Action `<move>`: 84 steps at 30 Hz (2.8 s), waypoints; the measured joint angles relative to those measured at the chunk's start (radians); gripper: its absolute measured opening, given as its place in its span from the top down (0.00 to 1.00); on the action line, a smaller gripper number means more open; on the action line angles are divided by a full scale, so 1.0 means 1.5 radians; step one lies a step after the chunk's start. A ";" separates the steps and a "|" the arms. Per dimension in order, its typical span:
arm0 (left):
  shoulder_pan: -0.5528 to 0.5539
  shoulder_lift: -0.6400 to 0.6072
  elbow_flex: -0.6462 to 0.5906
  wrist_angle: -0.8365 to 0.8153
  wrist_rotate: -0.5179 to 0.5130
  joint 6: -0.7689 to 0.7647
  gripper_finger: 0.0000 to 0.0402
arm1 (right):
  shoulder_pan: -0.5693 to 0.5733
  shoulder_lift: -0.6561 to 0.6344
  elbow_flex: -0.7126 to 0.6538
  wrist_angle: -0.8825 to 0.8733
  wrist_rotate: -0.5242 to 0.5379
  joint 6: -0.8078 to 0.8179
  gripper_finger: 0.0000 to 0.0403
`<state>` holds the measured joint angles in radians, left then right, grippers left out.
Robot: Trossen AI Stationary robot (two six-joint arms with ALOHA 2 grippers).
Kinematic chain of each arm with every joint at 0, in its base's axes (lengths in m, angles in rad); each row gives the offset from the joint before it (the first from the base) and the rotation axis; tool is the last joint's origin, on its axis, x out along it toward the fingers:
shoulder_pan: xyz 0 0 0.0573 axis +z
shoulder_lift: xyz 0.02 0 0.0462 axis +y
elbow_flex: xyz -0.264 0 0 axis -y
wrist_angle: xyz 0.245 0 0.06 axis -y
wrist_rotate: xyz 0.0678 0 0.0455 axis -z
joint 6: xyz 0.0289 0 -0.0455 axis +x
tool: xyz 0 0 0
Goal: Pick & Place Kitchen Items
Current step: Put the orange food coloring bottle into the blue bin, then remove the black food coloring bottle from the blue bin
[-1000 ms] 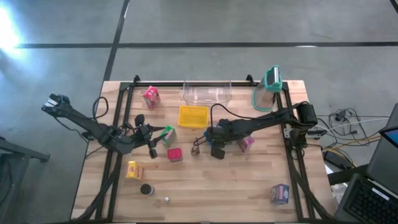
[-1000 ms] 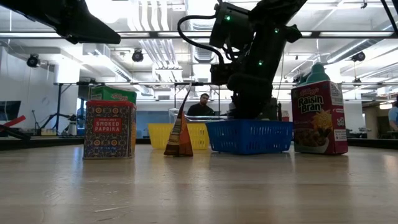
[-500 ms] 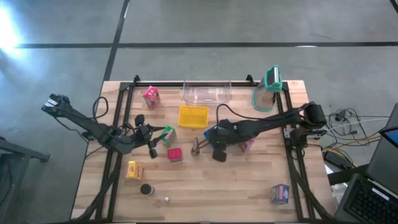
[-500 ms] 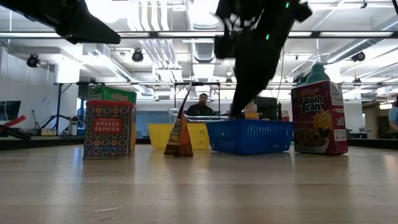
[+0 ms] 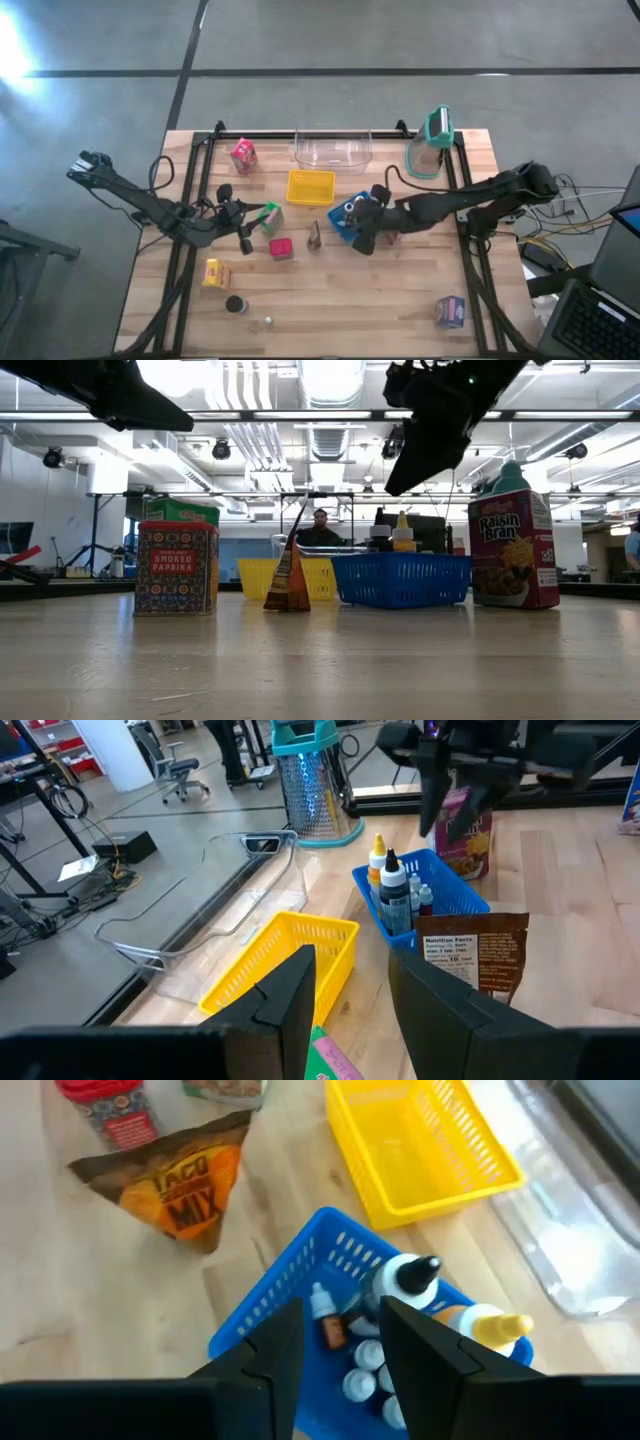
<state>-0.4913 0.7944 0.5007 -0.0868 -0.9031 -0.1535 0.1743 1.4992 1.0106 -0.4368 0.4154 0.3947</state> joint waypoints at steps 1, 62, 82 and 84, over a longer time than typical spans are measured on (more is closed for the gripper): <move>0.000 0.000 0.000 0.000 0.000 -0.002 0.66 | -0.003 -0.004 -0.012 0.016 0.002 -0.009 0.67; 0.000 0.000 0.000 0.000 0.000 -0.017 0.66 | -0.108 -0.009 -0.120 0.227 -0.055 -0.083 0.93; 0.000 0.000 0.000 0.000 0.000 -0.017 0.66 | 0.057 -0.245 0.030 -0.146 -0.129 -0.074 0.93; 0.000 0.000 0.000 0.000 0.000 -0.017 0.66 | 0.105 -0.268 0.009 -0.156 -0.118 -0.049 0.93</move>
<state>-0.4911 0.7948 0.5007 -0.0872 -0.9028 -0.1795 0.3313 1.0972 1.0235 -0.6710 0.2376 0.3217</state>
